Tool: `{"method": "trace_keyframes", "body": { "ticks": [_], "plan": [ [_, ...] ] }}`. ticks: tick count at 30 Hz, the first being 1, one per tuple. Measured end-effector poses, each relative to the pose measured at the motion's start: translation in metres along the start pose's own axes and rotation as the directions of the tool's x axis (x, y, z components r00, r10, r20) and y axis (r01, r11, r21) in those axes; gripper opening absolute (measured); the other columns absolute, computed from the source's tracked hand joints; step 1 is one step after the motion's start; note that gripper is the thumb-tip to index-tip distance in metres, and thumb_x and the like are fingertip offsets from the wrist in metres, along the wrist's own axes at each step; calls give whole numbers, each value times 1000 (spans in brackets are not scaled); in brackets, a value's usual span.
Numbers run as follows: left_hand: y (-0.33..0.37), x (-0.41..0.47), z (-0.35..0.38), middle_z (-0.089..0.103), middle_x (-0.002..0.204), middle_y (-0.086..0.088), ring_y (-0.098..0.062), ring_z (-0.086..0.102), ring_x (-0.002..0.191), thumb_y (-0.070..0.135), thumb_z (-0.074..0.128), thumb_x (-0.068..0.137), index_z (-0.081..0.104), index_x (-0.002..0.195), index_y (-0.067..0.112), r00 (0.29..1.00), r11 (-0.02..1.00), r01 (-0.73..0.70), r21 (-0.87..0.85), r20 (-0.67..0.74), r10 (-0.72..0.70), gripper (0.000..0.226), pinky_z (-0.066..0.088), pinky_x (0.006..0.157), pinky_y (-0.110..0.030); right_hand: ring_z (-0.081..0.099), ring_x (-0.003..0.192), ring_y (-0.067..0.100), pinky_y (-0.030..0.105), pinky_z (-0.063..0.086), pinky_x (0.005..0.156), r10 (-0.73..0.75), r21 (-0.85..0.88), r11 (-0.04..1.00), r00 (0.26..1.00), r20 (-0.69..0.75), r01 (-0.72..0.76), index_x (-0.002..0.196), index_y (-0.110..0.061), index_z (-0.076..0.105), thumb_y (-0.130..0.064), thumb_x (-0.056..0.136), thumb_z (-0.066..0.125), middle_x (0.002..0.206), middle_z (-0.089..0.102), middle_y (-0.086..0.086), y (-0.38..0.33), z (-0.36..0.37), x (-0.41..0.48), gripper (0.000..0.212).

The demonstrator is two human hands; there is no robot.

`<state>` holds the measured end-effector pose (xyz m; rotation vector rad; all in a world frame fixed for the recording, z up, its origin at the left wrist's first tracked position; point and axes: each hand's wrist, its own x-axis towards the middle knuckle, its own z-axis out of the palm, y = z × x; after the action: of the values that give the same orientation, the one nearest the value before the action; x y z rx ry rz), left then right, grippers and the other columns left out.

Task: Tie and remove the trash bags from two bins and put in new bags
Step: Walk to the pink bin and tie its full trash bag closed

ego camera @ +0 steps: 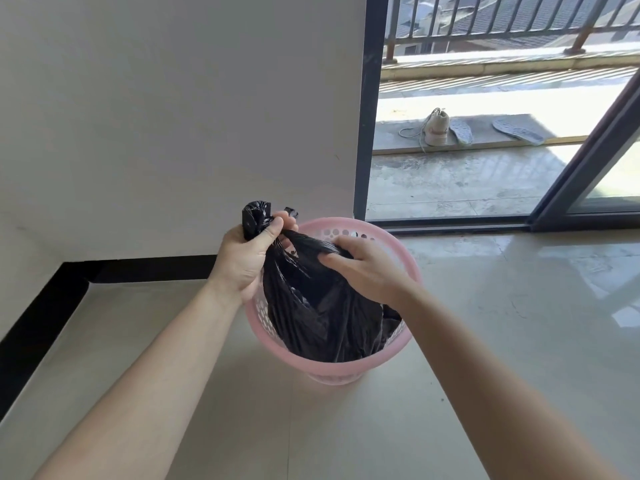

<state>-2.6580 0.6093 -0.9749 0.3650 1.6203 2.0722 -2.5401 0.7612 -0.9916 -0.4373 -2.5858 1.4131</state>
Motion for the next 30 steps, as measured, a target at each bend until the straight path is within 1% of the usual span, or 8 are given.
{"method": "trace_keyframes", "body": {
  "ticks": [6,9,13,16,19,22,26,30],
  "plan": [
    [1,-2,3,64,82,-3,-20,69,85,14,53,99,65,109,6,991,946,126,-300,83,-105,17,58,76,-31,53,102,-14,10,35,89,110,217,964,974,196,-153,127,-34,64,-54,101,42,114,61,-29,0,4,-11,39],
    [1,-5,5,62,81,-2,-17,68,82,16,52,100,64,112,5,985,949,150,-276,127,-119,21,58,74,-29,45,126,-13,18,27,108,84,407,901,982,169,-148,132,-48,56,-60,100,37,134,53,-36,1,11,-11,39],
    [4,-7,13,62,82,-2,-15,67,80,17,51,101,64,113,4,980,947,149,-285,168,-104,22,57,74,-27,61,121,11,32,42,106,-6,752,657,997,80,-56,118,-27,69,-30,104,44,123,70,-7,-5,21,-15,29],
    [6,-7,17,65,84,-3,-16,66,79,18,52,100,64,111,4,979,944,155,-291,176,-106,21,57,74,-27,60,118,27,40,47,102,-16,900,399,981,195,-173,119,-14,69,-40,95,50,122,66,10,-11,21,-16,41],
    [4,-8,16,68,90,-6,-18,66,81,19,55,99,64,111,4,981,944,151,-292,166,-106,22,57,75,-28,59,125,23,45,42,111,210,824,527,971,112,-209,127,-21,67,-61,89,59,135,62,9,-11,24,-7,55],
    [-2,-9,13,71,101,-8,-23,68,94,26,54,99,64,110,6,979,965,142,-222,177,-103,25,57,84,-34,68,111,28,47,51,103,302,863,497,950,-77,-88,117,-17,70,-45,100,54,117,72,11,-12,25,-4,37],
    [-6,-8,21,68,110,-8,-22,65,104,37,47,101,59,84,13,981,880,171,-444,156,-112,33,53,95,-40,71,89,17,39,53,93,411,990,138,908,-77,21,106,-14,64,-36,106,44,101,72,5,-19,17,0,30],
    [-9,-4,27,61,66,-1,-21,69,74,38,34,106,40,65,17,980,686,127,-716,-16,-199,46,52,92,-41,65,62,16,40,54,92,496,974,-136,863,-93,183,87,-7,52,-26,110,30,61,59,4,-18,-2,7,37]
  ]
}}
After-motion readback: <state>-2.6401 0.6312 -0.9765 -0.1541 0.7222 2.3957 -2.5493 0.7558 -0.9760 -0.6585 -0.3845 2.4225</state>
